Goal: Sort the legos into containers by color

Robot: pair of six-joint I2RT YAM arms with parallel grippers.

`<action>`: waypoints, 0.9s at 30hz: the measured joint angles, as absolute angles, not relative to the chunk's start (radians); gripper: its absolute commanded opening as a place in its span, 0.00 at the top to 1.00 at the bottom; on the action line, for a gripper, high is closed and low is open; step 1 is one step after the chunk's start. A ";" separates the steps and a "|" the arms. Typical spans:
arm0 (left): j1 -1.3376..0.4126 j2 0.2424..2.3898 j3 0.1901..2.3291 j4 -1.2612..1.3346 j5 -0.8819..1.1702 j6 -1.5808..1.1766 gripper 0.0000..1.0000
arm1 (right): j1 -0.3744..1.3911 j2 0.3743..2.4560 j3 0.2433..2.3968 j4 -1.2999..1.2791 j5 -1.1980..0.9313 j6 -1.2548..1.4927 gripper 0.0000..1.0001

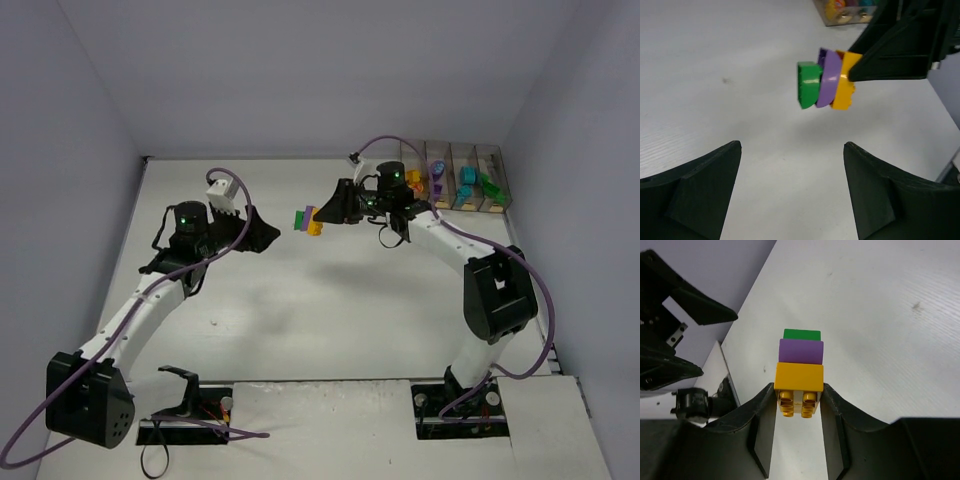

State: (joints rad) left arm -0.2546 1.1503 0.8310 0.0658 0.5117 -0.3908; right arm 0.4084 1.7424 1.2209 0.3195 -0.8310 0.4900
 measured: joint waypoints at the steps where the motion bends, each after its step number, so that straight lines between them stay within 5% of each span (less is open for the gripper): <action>1: -0.255 1.151 0.840 0.066 0.547 -0.385 0.24 | 0.408 1.742 1.221 0.313 -0.859 0.471 1.00; 12: -0.226 1.268 0.989 -0.007 0.905 -0.270 0.24 | 0.394 1.730 1.222 0.255 -1.121 0.295 1.00; 27: -0.248 1.359 1.040 -0.062 1.085 -0.239 0.25 | 0.361 1.675 1.222 0.216 -1.246 0.233 1.00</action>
State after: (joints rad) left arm -0.2478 1.3586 1.0397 -0.0624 1.0847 -0.2390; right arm 0.3614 1.6752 1.2217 0.2161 -1.2461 0.2325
